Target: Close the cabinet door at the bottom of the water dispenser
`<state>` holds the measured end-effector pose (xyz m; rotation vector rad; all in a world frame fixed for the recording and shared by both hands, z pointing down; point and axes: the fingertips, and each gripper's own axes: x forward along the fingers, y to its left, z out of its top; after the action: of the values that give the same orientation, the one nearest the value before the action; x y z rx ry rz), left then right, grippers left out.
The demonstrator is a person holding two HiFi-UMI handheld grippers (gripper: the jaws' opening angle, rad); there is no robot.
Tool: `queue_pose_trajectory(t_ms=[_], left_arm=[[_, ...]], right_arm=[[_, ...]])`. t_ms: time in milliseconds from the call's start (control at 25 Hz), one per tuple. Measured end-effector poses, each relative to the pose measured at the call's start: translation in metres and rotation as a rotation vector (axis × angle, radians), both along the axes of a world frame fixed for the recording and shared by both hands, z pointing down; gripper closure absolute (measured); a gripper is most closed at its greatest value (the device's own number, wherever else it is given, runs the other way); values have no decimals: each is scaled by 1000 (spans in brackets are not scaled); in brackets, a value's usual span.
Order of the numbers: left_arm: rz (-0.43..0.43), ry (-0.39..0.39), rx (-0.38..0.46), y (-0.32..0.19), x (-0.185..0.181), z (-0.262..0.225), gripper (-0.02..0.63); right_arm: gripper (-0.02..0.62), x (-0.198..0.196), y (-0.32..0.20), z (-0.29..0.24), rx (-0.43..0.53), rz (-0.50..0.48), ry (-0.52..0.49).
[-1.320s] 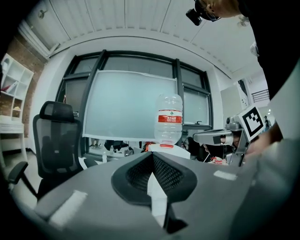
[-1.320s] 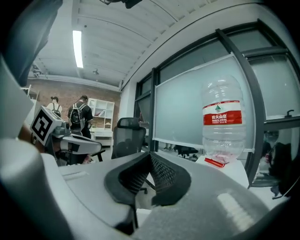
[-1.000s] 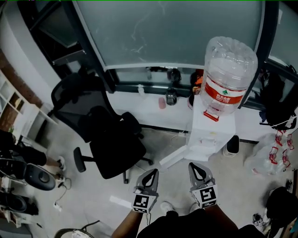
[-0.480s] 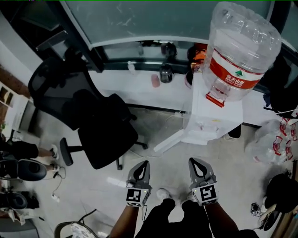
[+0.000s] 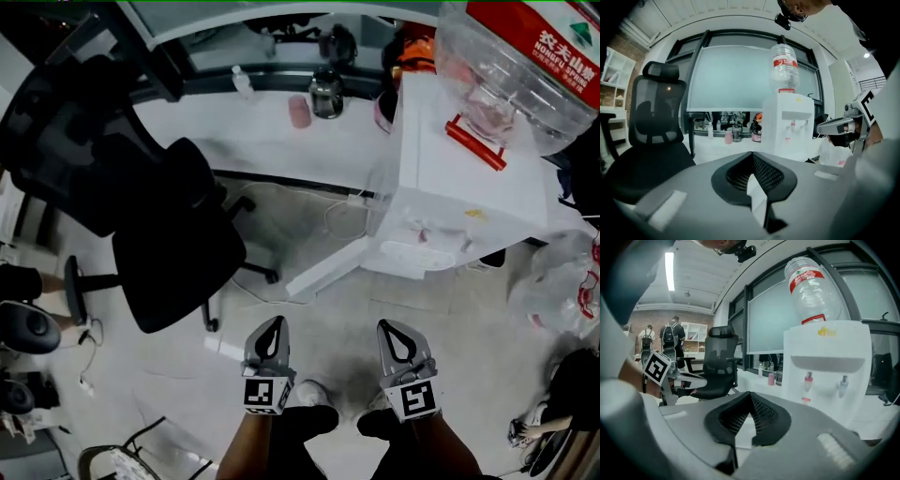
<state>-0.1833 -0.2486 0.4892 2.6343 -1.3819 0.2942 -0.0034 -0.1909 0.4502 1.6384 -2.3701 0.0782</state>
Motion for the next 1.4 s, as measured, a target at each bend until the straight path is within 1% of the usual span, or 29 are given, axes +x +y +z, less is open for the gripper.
queue_pose_trajectory(t_ms=[160,280,400,560,600,680,800,880,960,1040,1120,1240,1320,1400], left_arm=[[-54,33,34,-12,6,74,586],[-76,52,73,-20,3,121,586],[-87,43,116,-29,-4,149,586],[-90,25,156,-46,-8,186,586],[-89,24,157,-48,-12,198,586],[-96,28,125,-52,-18,220,586],[-116,37,70,-63,-20,234,586],[-127,19,55,-67,-20,238,586],[-127,13,64,-71,-21,239,586],[-103,28,92,-72,-21,238,586],[-74,44,98,-68,-19,240,585],[-36,49,61,-63,-13,246,447],[-4,46,36,-64,-8,250,343],[34,45,35,-68,-3,259,296]], right_arm=[[594,17,-4,90,0,-5,18],[594,29,-13,141,21,3,33],[594,34,-20,174,65,-1,42],[594,31,-26,212,124,-39,87],[594,28,-25,223,121,-47,91],[594,23,-23,244,90,-49,80],[594,18,-23,258,56,-40,42],[594,13,-19,262,35,-62,50],[594,7,-15,268,21,-83,59],[594,1,-13,275,24,-102,57],[594,-2,-9,282,18,-113,55],[594,-2,-8,284,17,-112,57],[594,-1,-8,282,21,-110,60],[594,-3,-7,283,22,-112,70]])
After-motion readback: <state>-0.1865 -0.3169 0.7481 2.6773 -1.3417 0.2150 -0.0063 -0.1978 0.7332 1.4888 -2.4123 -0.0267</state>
